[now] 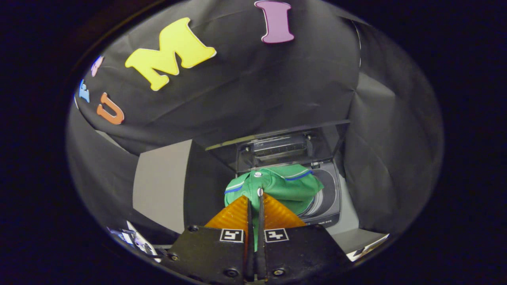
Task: Put the clothes into the washing machine and then close the washing machine lid.
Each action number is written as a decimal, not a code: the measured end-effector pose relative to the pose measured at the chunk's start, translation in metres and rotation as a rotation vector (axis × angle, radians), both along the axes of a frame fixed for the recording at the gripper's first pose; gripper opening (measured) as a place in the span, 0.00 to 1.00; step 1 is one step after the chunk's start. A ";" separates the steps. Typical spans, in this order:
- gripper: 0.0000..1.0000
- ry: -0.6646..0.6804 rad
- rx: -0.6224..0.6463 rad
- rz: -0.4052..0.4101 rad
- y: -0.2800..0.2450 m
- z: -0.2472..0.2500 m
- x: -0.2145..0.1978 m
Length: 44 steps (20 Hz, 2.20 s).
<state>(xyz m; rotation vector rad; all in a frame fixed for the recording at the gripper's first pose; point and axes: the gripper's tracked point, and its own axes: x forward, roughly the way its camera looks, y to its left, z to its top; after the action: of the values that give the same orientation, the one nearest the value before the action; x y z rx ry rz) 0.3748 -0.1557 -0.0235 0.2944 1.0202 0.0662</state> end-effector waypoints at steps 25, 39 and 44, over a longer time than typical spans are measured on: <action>0.07 -0.001 -0.106 -0.132 -0.031 -0.287 0.022; 0.60 -0.125 -0.184 -0.041 -0.020 -0.204 0.035; 0.75 -0.287 -0.316 0.012 -0.018 -0.139 0.054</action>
<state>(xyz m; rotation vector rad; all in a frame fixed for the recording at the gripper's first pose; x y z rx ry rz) 0.4288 -0.1733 -0.1628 -0.0113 0.7330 -0.0415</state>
